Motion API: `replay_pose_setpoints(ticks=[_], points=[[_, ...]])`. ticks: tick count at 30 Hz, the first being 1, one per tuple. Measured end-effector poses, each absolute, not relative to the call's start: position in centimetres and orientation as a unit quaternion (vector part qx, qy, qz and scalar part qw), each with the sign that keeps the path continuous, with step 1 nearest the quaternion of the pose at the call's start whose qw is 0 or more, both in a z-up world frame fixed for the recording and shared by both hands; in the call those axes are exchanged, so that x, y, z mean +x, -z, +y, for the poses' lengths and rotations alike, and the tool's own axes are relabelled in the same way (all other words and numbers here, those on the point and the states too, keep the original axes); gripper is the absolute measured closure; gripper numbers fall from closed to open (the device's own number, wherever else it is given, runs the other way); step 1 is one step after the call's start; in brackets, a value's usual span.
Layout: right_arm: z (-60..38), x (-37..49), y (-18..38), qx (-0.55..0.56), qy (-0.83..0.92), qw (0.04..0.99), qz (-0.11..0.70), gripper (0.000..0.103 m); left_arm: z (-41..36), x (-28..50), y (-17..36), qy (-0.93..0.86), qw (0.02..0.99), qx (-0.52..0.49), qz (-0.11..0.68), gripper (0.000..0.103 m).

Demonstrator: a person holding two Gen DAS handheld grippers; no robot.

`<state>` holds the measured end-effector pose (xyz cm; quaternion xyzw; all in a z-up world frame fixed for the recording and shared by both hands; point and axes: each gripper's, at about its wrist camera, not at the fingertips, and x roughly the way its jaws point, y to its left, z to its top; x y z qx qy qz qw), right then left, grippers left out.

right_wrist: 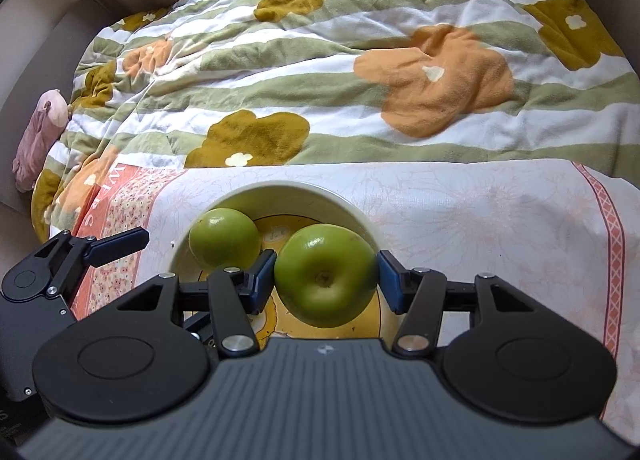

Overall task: Organize fruits
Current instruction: 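Carry both green apples into the duck bowl and open both tools to release them, then withdraw both open tools from the bowl back toward the loose fruit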

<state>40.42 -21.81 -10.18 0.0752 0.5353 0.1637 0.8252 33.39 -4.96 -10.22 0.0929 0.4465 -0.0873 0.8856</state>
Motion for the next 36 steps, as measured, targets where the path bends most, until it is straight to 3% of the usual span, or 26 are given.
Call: replay_pose_setpoints(ticks=[20,21,22,23,36], points=[[-18.1,40.4,12.4,-0.033,-0.243,0.829,0.502,0.034,-2.7,30.0,9.1,0.034,0.888,0.043,0.456,0.005],[-18.0,40.2,12.2,-0.038,-0.246,0.834,0.492,0.026,-2.6,29.8,9.0,0.031,0.890,0.041,0.454,0.005],[-18.0,39.9,12.0,-0.046,-0.248,0.838,0.484,0.005,-2.6,29.7,8.9,0.027,0.891,0.040,0.452,0.005],[-18.0,39.7,11.8,-0.049,-0.253,0.840,0.478,0.000,-2.7,29.6,8.9,0.024,0.891,0.040,0.451,0.005],[-19.1,37.5,8.9,-0.049,-0.254,0.853,0.454,0.000,-2.1,27.9,7.1,0.004,0.897,0.032,0.442,0.005]])
